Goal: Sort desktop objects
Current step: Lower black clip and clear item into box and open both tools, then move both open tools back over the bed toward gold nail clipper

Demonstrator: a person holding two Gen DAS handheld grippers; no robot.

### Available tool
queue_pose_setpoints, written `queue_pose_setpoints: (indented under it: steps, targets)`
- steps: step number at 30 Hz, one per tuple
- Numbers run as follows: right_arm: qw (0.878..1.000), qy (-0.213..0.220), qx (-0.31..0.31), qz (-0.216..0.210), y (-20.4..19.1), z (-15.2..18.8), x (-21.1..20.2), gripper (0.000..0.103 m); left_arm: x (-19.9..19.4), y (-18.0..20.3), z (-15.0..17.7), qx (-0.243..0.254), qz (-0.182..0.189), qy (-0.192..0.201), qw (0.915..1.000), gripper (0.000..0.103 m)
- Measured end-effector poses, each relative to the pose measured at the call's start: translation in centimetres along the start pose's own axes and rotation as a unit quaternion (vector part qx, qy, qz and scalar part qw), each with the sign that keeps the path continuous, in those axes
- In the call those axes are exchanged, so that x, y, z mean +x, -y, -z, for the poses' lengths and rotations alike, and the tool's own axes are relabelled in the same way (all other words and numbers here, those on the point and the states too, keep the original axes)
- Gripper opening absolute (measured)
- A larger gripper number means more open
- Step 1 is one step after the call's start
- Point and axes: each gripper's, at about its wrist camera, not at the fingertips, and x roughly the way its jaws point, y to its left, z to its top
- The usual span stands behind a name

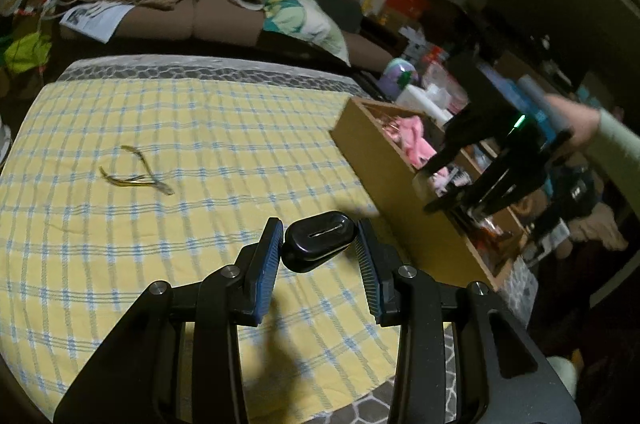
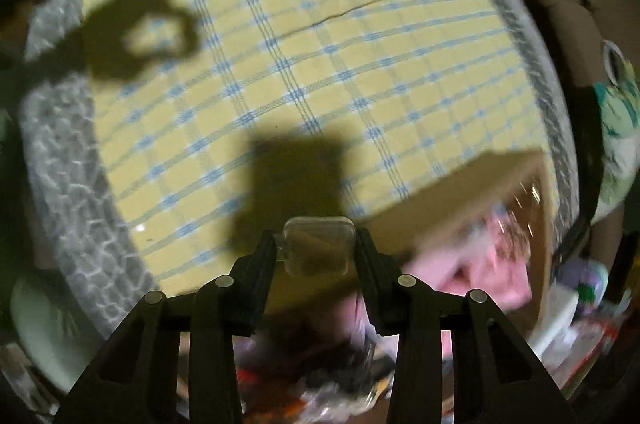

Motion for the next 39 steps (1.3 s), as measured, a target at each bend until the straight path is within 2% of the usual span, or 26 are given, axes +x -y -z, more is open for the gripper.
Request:
queue_pose_setpoints:
  steps: [2,5,8,13,17,23,30,33,34,36,37,38,39]
  targets:
    - [1.0,0.016,0.024,0.006,-0.6,2.0,-2.4,0.04,0.7,2.0,0.1,0.008,0.013,-0.008,0.9999,0.035]
    - [0.997,0.022,0.067,0.015,0.0,5.4,-3.7,0.04,1.9,5.8,-0.1,0.039,0.027,-0.021,0.9986,0.035]
    - [0.995,0.016,0.096,0.019,0.1,8.8,-3.5,0.04,3.4,10.6,-0.6,0.065,0.057,-0.032,0.9957,0.035]
    - [0.991,0.011,0.131,0.018,-0.8,15.1,-3.0,0.04,7.7,19.1,-1.0,0.126,0.09,-0.069,0.9855,0.035]
    - [0.987,0.023,0.156,0.012,-0.8,17.6,-1.9,0.04,11.4,23.9,-0.5,0.151,0.103,-0.102,0.9778,0.035]
    - [0.982,0.034,0.185,-0.003,0.5,19.9,0.4,0.04,16.1,27.5,1.2,0.206,0.08,-0.13,0.9666,0.035]
    - [0.98,0.062,0.189,-0.021,1.0,20.2,1.7,0.04,19.0,28.1,2.3,0.237,0.054,-0.147,0.9587,0.035]
    - [0.98,0.064,0.188,-0.015,1.1,19.9,2.0,0.041,19.4,28.1,2.3,0.246,0.038,-0.146,0.9576,0.035]
    - [0.98,0.062,0.188,-0.014,1.2,19.9,2.2,0.041,19.4,28.1,2.3,0.247,0.033,-0.143,0.9579,0.037]
    - [0.979,0.062,0.192,-0.013,1.2,20.0,2.2,0.048,19.0,27.9,2.1,0.243,0.04,-0.141,0.9588,0.054]
    - [0.979,0.066,0.194,-0.011,1.2,20.2,2.0,0.057,18.7,27.8,2.0,0.243,0.04,-0.138,0.9594,0.068]
    - [0.978,0.071,0.197,-0.008,1.2,20.4,1.7,0.066,18.2,27.6,1.9,0.241,0.036,-0.132,0.9608,0.074]
    - [0.976,0.08,0.202,-0.004,1.2,20.8,1.2,0.067,17.8,27.5,1.7,0.238,0.037,-0.128,0.9622,0.074]
